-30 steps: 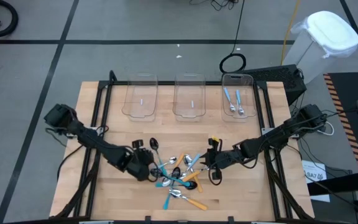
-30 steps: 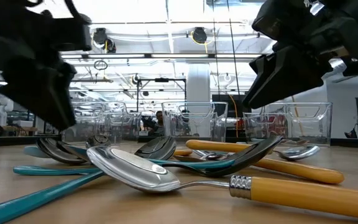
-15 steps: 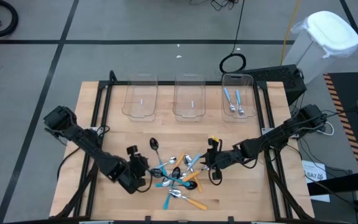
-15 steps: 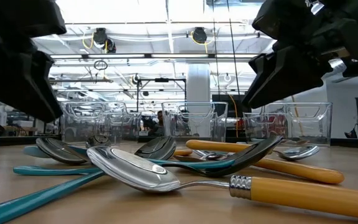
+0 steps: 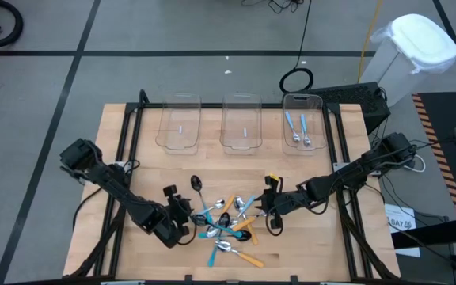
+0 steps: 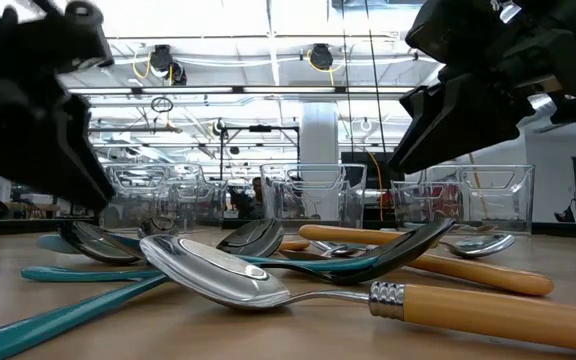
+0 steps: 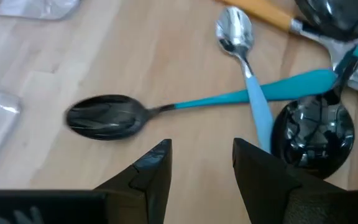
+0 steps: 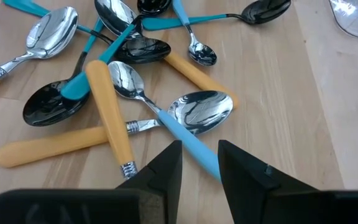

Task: Sort silverware by color (type)
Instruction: Put the light blue spoon into the right transparent bin

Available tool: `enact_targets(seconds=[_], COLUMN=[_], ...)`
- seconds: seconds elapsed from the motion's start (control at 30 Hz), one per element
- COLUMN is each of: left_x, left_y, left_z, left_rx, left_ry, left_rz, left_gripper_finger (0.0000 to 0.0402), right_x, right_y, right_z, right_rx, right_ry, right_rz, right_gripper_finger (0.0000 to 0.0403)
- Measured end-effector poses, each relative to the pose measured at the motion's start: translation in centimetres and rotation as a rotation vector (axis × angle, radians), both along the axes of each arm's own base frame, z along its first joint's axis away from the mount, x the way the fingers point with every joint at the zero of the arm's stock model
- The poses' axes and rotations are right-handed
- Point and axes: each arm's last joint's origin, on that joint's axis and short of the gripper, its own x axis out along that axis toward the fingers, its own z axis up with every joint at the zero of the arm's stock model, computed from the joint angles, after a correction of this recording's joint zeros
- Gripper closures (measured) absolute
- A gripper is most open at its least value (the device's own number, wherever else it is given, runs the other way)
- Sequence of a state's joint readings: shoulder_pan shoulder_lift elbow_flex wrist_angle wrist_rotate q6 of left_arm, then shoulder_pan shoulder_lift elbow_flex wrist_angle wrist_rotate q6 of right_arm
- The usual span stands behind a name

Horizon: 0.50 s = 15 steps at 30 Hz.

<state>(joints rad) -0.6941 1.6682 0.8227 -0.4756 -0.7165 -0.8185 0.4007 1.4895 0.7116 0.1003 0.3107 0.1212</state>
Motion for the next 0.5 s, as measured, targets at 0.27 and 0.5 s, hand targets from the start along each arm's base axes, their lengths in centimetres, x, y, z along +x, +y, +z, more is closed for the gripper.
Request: enact_targets(seconds=[0.27, 0.5], left_x=[0.5, 0.6], left_y=[-0.5, -1.0], left_z=[-1.6, -1.5], left_rx=[0.026, -0.003], left_ry=[-0.01, -0.038], left_rz=[-0.005, -0.024], left_gripper_finger=[0.0234, 0.0234], right_x=[0.0, 0.0], right_y=[0.0, 0.0], right_z=[-0.1, -0.1], right_rx=[0.009, 0.009], right_ry=[0.006, 0.006], right_rz=[-0.01, -0.011], right_gripper_finger=[0.0303, 0.0303])
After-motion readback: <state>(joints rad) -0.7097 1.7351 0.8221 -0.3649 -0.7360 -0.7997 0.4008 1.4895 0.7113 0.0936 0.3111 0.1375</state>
